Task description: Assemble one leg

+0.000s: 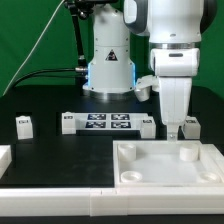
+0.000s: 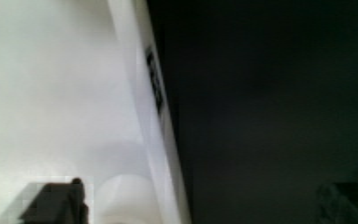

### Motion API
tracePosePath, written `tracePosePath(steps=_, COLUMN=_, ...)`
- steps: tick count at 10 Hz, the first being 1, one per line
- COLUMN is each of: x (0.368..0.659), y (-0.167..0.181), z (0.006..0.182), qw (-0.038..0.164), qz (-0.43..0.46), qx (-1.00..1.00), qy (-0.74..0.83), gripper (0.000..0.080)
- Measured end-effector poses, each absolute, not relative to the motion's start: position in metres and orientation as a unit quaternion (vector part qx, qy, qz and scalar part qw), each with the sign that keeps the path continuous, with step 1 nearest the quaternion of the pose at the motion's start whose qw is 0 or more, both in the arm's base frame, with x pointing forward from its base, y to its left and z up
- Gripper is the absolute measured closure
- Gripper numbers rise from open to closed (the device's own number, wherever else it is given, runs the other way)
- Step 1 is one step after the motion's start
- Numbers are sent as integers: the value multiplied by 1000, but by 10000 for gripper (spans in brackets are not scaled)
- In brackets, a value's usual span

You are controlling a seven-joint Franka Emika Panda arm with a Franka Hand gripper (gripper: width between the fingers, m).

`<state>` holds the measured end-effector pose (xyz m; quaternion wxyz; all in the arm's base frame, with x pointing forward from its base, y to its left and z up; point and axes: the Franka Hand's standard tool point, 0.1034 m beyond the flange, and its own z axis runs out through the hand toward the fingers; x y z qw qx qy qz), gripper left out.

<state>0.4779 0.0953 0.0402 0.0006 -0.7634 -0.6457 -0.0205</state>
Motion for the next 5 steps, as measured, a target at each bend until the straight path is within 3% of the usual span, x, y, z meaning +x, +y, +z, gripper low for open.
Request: tracePosePath(steps=5, x=469, y=109, z=42, qw=15, qz=-26, qx=-933, qy=-360, gripper=151)
